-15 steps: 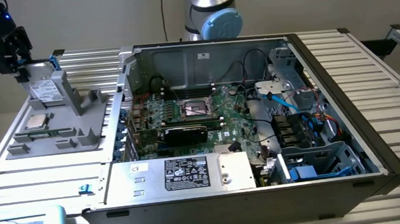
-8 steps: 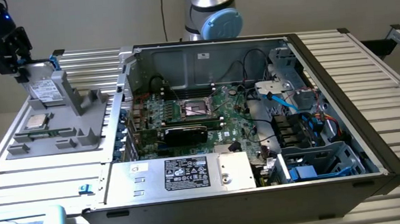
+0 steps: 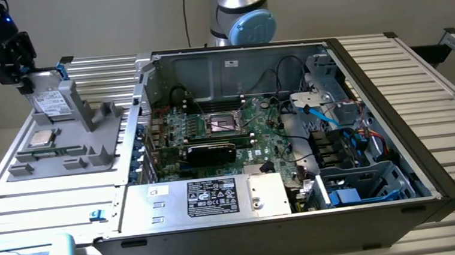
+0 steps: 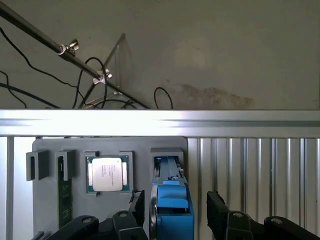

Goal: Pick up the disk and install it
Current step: 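Pick up the disk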

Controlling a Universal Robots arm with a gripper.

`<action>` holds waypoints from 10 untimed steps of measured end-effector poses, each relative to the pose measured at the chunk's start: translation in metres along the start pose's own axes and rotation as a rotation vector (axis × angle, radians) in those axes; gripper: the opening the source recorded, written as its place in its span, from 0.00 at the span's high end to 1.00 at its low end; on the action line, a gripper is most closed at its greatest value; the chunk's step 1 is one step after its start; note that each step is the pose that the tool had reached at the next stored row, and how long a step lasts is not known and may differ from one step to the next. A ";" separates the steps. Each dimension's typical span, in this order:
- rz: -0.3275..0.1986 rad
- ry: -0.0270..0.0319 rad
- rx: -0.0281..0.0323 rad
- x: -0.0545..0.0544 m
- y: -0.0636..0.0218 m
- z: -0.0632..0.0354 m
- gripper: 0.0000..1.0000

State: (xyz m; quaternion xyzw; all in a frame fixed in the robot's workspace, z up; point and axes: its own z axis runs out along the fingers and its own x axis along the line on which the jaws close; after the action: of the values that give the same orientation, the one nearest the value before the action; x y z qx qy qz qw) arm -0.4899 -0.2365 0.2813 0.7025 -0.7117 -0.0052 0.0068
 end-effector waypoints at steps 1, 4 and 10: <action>0.000 0.0000 0.0001 0.000 0.0000 0.0000 0.39; 0.000 0.0004 0.0001 0.000 0.0000 0.0001 0.47; 0.000 0.0014 0.0002 0.000 -0.0024 0.0000 0.47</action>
State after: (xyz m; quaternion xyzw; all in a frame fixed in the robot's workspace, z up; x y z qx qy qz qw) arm -0.4875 -0.2369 0.2812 0.7025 -0.7117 -0.0046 0.0072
